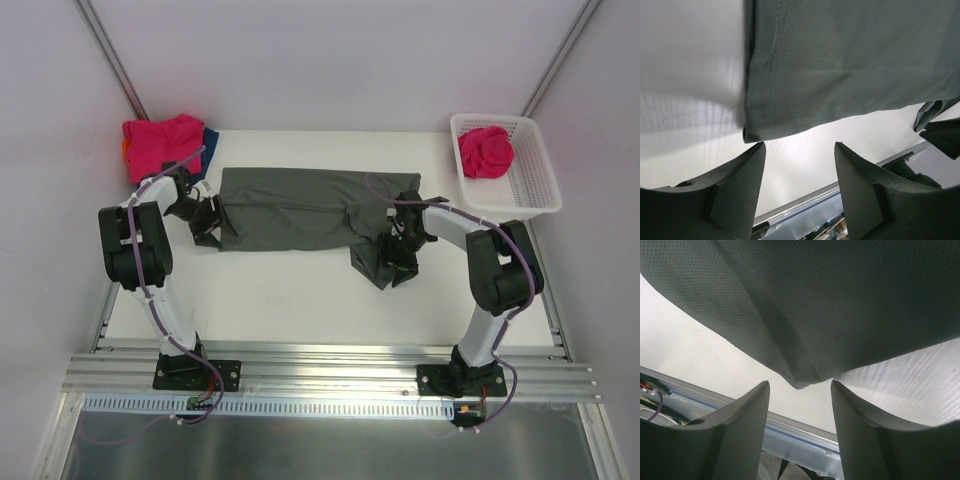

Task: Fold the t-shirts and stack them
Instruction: Grap the side of the flattened tshirt closest away from the robot with both arms

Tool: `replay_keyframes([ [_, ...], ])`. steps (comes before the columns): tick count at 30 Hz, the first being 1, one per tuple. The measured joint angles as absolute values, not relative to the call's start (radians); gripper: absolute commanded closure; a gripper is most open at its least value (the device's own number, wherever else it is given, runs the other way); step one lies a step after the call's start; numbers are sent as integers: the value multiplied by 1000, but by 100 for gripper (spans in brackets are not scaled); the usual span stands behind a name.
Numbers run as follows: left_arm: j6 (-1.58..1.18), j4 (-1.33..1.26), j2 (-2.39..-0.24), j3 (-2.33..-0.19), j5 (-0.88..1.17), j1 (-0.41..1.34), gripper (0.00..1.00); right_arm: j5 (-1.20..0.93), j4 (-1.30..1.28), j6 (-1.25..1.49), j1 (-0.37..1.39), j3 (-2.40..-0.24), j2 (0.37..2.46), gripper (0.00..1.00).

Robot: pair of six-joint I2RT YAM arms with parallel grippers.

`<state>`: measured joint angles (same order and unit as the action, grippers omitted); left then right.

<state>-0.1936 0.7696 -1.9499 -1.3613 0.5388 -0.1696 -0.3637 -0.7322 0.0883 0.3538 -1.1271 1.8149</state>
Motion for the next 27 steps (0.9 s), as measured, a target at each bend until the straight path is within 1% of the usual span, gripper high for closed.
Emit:
replay_keyframes([
  [4,-194,770,-1929,-1361,537,-202,41,-364,-729,89,354,-1127,1821,44],
  [6,-194,770,-1923,-1361,531,-213,41,-364,-730,89,354,-1128,1832,45],
  [7,-193,769,-1922,-1361,529,-218,41,-365,-731,89,354,-1132,1835,48],
  [8,-193,768,-1922,-1359,522,-223,41,-364,-733,88,354,-1135,1838,54],
  [10,-193,770,-1923,-1359,514,-224,41,-365,-733,86,355,-1140,1846,57],
  [13,-192,769,-1927,-1359,514,-223,41,-366,-733,84,355,-1147,1858,68],
  [16,-192,768,-1938,-1359,514,-223,43,-368,-725,83,357,-1151,1864,85],
  [17,-192,768,-1944,-1359,514,-223,48,-369,-719,83,358,-1151,1865,86],
  [19,-193,768,-1957,-1359,514,-223,51,-371,-714,85,359,-1152,1865,87],
  [20,-192,768,-1964,-1359,514,-223,51,-371,-713,85,360,-1152,1865,87],
  [22,-192,768,-1978,-1359,514,-223,55,-371,-712,85,361,-1152,1865,87],
  [25,-193,768,-1995,-1359,514,-223,61,-370,-711,85,364,-1152,1865,86],
  [27,-195,768,-2000,-1359,515,-223,68,-370,-711,85,365,-1152,1865,86],
])
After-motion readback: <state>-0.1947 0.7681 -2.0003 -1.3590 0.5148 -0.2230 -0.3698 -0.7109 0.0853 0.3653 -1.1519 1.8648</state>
